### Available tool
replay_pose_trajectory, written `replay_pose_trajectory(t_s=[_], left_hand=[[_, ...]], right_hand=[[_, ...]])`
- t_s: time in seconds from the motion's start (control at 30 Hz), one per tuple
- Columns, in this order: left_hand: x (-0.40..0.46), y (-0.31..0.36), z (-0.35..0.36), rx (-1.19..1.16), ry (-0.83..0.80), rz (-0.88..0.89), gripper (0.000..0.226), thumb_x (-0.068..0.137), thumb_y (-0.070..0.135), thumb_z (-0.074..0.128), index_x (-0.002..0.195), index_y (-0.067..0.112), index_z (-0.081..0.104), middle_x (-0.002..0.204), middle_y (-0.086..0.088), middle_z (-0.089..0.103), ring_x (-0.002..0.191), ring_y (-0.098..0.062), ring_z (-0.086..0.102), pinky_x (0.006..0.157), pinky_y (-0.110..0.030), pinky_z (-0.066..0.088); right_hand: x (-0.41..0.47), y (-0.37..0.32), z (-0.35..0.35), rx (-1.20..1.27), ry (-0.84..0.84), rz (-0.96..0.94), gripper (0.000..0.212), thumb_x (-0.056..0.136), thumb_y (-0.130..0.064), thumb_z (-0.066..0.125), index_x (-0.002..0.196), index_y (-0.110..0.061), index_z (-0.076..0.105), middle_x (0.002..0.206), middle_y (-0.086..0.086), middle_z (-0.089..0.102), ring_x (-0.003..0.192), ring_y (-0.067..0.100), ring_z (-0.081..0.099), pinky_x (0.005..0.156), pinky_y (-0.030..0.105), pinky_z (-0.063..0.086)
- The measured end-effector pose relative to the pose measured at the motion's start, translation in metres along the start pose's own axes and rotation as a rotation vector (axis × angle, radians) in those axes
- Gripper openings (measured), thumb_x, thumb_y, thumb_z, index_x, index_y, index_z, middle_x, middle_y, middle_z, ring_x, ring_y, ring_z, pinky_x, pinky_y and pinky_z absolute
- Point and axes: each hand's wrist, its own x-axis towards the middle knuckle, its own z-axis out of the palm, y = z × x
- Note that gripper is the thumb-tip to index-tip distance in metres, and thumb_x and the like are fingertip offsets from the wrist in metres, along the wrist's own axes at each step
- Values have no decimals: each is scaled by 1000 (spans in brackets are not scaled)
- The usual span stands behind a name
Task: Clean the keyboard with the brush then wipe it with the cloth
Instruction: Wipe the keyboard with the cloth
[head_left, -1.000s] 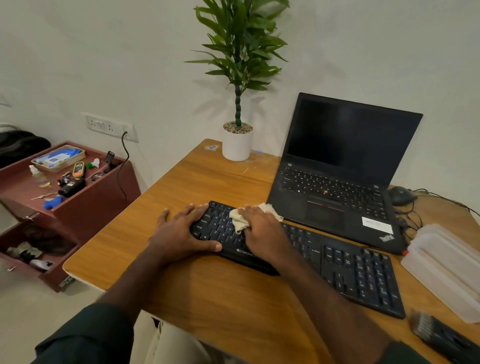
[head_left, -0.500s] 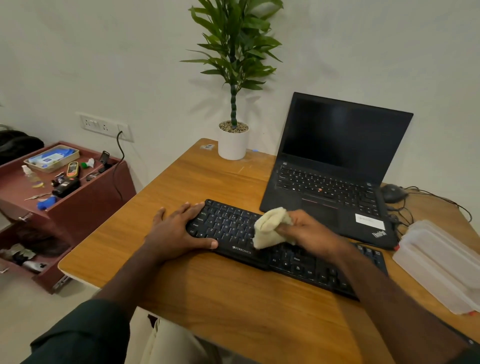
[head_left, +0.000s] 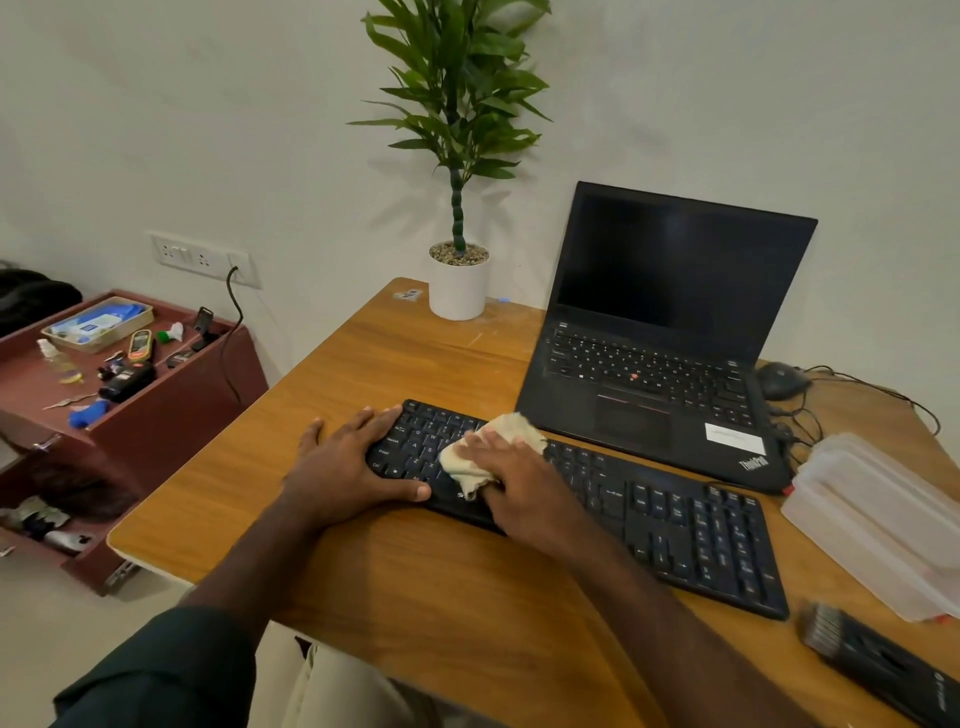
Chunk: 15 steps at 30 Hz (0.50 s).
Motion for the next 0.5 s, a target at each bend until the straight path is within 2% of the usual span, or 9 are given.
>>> replay_pose_trajectory(t_s=[0.07,0.13,0.2,0.27,0.4,0.47,0.5], left_hand=[[0,0,-1,3,1,-3,128,45,107,36,155,47,7,165,-1,18,150,-15,19,122,-50,-4],[-1,0,-1,-4,5,1,128,46,107,36,155,47,8,165,0,19,150,-14,19,122,-51,-5],[-1,-1,-1,-8,5,7,127,47,107,37,155,47,8,165,0,19,150,-13,19,122,-51,-5],[-1,-1,-1,-8,2,4,127,47,107,37,155,46,7,165,0,18,150,-14,19,122,-51,-5],[-1,-1,-2,-22,0,9,127,47,106,38,155,46,7,165,-1,18,149,-16,20,122,-50,-6],[-1,0,-2,-17,-12,10,128,46,107,37,155,46,6,165,-1,17,149,-17,20,122,-51,-6],[-1,0,-2,-14,-16,11,129,45,107,36,155,46,6,165,-1,17,149,-17,21,122,-51,-5]], right_hand=[[-5,3,-4,53,-166,-55,59,100,-11,49,148,-44,42,162,-20,20,151,8,10,123,37,0],[-11,13,-17,159,-275,-92,50,100,-17,53,137,-50,53,158,-16,39,150,10,28,126,47,14],[-19,21,-36,338,-311,-77,38,101,-15,58,127,-41,66,140,-11,62,133,7,53,116,39,40],[-27,28,-51,460,-305,-58,27,100,-10,58,119,-22,72,122,-5,72,116,9,66,103,31,51],[-30,52,-65,587,-165,64,26,101,-4,53,108,-18,73,111,-3,76,107,14,70,94,30,54],[-27,54,-72,749,6,153,24,102,-7,52,105,-20,72,104,-5,78,101,15,71,81,26,55],[-25,54,-77,845,143,202,23,102,-9,52,105,-21,72,102,-5,78,99,15,71,74,23,55]])
